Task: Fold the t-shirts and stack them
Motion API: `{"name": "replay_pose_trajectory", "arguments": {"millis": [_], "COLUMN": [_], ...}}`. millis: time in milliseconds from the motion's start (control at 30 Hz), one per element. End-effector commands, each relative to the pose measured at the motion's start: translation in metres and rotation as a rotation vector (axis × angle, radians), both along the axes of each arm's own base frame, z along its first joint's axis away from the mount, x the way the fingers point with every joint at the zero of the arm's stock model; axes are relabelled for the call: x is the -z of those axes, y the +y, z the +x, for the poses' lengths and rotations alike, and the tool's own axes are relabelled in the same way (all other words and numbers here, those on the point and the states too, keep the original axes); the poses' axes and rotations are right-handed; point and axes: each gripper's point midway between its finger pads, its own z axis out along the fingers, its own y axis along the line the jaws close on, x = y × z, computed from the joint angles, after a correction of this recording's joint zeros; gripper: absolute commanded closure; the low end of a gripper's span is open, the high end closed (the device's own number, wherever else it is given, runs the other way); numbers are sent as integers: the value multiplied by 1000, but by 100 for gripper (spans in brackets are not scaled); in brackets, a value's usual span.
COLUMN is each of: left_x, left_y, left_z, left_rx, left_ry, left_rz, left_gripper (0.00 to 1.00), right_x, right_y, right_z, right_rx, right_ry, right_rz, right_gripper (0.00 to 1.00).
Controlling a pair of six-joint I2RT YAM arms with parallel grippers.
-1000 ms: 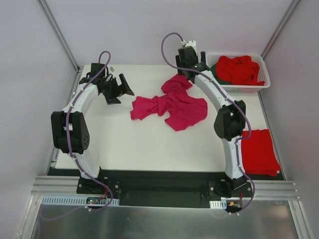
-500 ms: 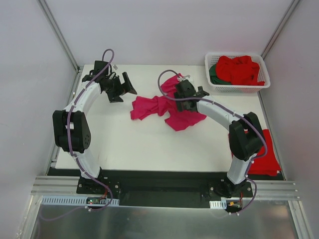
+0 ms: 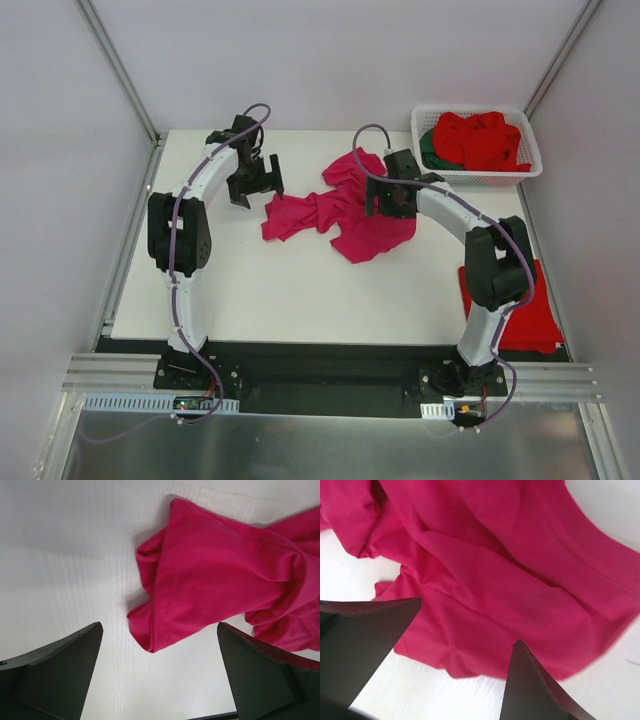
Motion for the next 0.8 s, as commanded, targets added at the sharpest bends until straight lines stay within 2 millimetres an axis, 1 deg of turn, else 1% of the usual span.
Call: {"name": "replay_pose_trajectory", "arguments": {"millis": [0, 33, 67, 100, 133, 167, 200, 233, 267, 300, 333, 367, 400, 433, 467, 500, 533, 567, 600, 633, 667, 700, 733, 767], "left_x": [-9, -8, -5, -7, -1, -1, -5, -4, 2, -1, 4, 6, 6, 11, 12, 11, 17, 18, 18, 23, 20, 22, 25, 22], "left_y": [20, 23, 24, 25, 28, 32, 32, 31, 30, 28, 27, 25, 24, 23, 21, 19, 19, 18, 16, 15, 13, 10, 7, 4], "left_z": [-5, -4, -3, 0, 2, 4, 8, 9, 10, 13, 14, 14, 16, 16, 17, 20, 20, 22, 25, 25, 29, 29, 30, 33], "left_rx": [4, -2, -1, -1, -5, -10, -6, -1, 6, 9, 11, 14, 16, 20, 24, 25, 28, 29, 32, 41, 45, 53, 69, 79], "left_ry": [10, 9, 14, 6, 15, 13, 6, 9, 26, 24, 36, 42, 39, 48, 49, 43, 56, 56, 49, 60, 46, 49, 48, 34], "left_rz": [108, 124, 137, 142, 166, 192, 203, 214, 214, 208, 208, 204, 203, 203, 202, 201, 204, 204, 202, 203, 196, 196, 195, 193], "left_gripper": [1, 1, 1, 1, 1, 1, 1, 1, 0, 1, 1, 1, 1, 1, 1, 0, 1, 1, 1, 1, 1, 1, 1, 1], "right_x": [17, 29, 28, 30, 33, 30, 29, 28, 23, 19, 16, 10, 6, 8, 5, 5, 4, 2, -4, -5, -7, -11, -8, -8], "right_y": [24, 26, 28, 30, 30, 31, 31, 29, 32, 32, 32, 38, 35, 34, 37, 36, 35, 40, 39, 39, 43, 44, 43, 44], "right_z": [1, -2, 1, 0, -4, -3, -5, -12, -15, -17, -22, -28, -26, -36, -41, -46, -51, -58, -60, -66, -71, -74, -78, -81], "right_rx": [-1, -7, -10, -16, -16, -25, -28, -29, -49, -52, -58, -83, -91, -100, -119, -127, -135, -161, -164, -181, -199, -205, -213, -223], "right_ry": [105, 146, 148, 160, 184, 186, 193, 218, 208, 194, 196, 186, 167, 201, 205, 208, 209, 202, 184, 193, 194, 188, 194, 196], "right_rz": [225, 235, 242, 253, 252, 250, 231, 209, 196, 181, 165, 145, 105, 79, 69, 52, 31, 7, -19, -36, -42, -41, -49, -59], "right_gripper": [15, 14, 16, 16, 16, 16, 16, 16, 17, 17, 17, 17, 17, 17, 17, 17, 17, 17, 17, 17, 17, 17, 17, 17]}}
